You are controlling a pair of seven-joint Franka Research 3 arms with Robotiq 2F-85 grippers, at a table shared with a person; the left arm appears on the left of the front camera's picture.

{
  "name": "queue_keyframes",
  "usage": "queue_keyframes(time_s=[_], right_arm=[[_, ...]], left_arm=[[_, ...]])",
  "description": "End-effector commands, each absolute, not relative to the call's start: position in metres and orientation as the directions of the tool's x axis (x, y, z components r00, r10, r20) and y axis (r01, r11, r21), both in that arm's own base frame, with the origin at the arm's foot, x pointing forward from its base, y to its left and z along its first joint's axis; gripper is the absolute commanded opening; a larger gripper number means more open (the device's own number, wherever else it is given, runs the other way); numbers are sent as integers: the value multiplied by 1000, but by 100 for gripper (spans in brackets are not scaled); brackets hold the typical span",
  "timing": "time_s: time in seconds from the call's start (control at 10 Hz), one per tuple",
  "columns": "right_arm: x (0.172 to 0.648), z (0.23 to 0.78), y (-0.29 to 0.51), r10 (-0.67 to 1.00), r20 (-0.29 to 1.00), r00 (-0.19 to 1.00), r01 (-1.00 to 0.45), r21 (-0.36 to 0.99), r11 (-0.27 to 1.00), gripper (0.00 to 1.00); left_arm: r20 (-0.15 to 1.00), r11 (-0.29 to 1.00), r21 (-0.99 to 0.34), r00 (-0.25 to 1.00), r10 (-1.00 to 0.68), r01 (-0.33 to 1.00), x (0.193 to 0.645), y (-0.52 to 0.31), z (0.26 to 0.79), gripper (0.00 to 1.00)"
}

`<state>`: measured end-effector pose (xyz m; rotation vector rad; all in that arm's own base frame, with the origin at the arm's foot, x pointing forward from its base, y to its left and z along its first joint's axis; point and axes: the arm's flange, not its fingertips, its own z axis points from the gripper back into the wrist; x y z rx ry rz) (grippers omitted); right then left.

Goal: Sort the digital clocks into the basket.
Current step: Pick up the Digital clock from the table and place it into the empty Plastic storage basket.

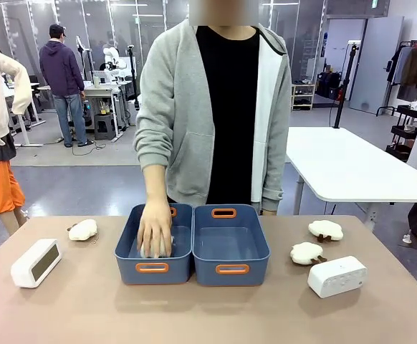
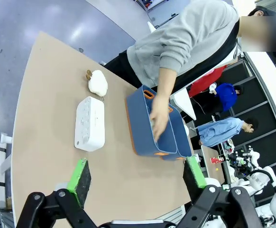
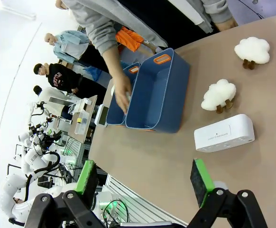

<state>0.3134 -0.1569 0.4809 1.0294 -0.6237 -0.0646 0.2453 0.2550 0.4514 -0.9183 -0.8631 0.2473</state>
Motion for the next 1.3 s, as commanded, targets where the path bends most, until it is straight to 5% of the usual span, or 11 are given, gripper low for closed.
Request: queue_keyframes(time_s=[0.0,0.2,0.4,0.6,0.8,0.9,1.0,1.1,1.2], right_arm=[[313,481,-157,-334,454,826,-234,815,529,100],[354,491,-120,210,661,720,-553,366,748,100],[401,475,-78,502,670,547,-709,51,704,100],[421,451,-30,705,590,394,-832,-97,546,100],[414,447,-7,797,481,366,-879,-103,466,100],[420,456,-9,651,558,514,-811,70,581,100],[420,456,-9,651,558,514,-811,70,581,100],[422,449,3,751,501,429,-865,-12,502,100],[423,445,4,864,470,179,-968,-73,241,100]], left_arm=[[564,603,-775,637,525,189,247,258,451,100],[564,603,-775,637,525,189,247,258,451,100],[564,603,-775,637,525,189,247,258,451,100],[564,603,-775,637,525,189,247,258,451,100],[564,603,-775,637,525,189,247,258,451,100],[564,603,-775,637,525,189,247,258,451,100],[564,603,-775,637,525,189,247,258,451,100],[564,603,-775,637,525,189,247,258,451,100],[564,603,-775,637,525,189,247,258,451,100]])
